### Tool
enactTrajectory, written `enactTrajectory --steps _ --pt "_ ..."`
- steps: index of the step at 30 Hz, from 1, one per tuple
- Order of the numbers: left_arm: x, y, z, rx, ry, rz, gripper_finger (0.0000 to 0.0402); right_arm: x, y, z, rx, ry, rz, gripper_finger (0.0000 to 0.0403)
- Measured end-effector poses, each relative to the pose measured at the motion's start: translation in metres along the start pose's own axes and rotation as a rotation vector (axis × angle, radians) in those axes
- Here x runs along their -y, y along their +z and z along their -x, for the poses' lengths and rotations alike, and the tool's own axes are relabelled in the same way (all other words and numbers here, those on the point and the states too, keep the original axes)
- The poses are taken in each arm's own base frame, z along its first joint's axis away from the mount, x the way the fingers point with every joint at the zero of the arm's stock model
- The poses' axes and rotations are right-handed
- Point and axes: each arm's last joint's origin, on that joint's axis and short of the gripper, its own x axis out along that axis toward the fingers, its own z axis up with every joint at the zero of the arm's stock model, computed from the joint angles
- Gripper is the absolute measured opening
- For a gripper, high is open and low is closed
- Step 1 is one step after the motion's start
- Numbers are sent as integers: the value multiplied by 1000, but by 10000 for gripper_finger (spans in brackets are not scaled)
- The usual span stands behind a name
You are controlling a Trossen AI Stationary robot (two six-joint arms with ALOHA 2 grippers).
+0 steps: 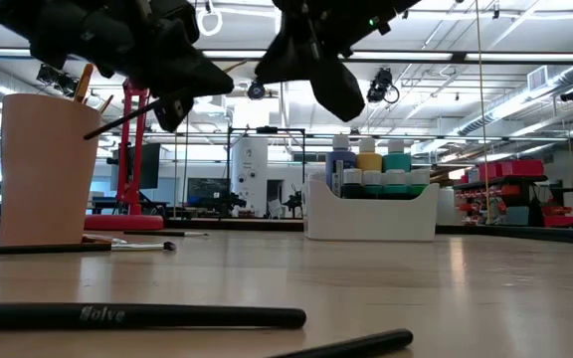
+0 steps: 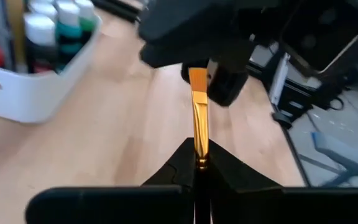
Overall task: Pick & Place Paint Supplies
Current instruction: Put the gold paint brush into the orange cup
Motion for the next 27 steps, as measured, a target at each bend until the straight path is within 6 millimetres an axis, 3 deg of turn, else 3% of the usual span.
enactTrajectory --steps 6,12,17,21,27 --pt "4 17 16 126 47 -103 16 -12 0 6 -37 73 -86 55" --pt "16 44 55 334 87 -246 18 -22 -4 8 -50 168 -241 55" --pt "31 54 86 446 32 -424 17 -25 -2 9 6 245 -310 55" --pt "41 52 103 482 -57 -584 17 -25 0 9 73 304 -323 55" --pt "36 16 102 429 -118 -657 17 -24 4 9 143 354 -397 55"
